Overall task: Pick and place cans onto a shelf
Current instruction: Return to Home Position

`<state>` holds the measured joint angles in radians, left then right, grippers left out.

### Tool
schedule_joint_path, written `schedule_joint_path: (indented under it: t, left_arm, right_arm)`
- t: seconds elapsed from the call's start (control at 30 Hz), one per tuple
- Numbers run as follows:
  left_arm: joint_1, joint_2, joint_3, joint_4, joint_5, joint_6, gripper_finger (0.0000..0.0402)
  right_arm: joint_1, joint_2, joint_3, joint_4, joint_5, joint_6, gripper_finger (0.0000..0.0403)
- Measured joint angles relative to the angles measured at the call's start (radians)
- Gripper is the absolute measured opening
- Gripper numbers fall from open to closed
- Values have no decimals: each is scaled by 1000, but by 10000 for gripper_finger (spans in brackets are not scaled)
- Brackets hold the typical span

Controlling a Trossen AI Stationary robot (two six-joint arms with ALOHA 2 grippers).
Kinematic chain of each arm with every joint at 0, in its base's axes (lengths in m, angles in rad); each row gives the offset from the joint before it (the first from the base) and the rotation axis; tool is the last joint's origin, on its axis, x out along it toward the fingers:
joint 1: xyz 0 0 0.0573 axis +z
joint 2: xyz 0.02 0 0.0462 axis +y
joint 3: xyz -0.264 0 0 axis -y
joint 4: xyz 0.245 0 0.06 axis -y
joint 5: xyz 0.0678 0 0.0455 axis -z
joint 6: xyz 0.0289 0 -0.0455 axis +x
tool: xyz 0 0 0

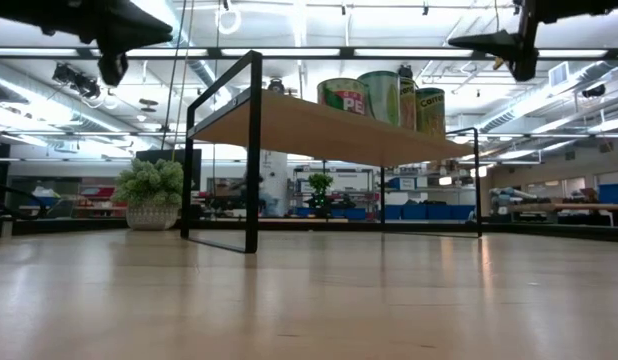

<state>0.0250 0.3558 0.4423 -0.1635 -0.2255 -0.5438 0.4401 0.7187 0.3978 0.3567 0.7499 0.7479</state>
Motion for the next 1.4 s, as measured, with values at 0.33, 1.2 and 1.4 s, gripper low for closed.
schedule_joint_path:
  t: [0.33, 1.2, 1.4]
  left_arm:
    - [0, -176, -83, 5, -55, -54, 52]
    - [0, -353, -173, -81, -103, -102, 52]
    - [-1, -352, -172, -159, -83, -64, 52]
  right_arm:
    - [0, -78, -125, 172, 19, -31, 348]
    - [1, -390, -332, 282, 63, -81, 348]
    - [1, -436, -392, 332, 147, -74, 348]
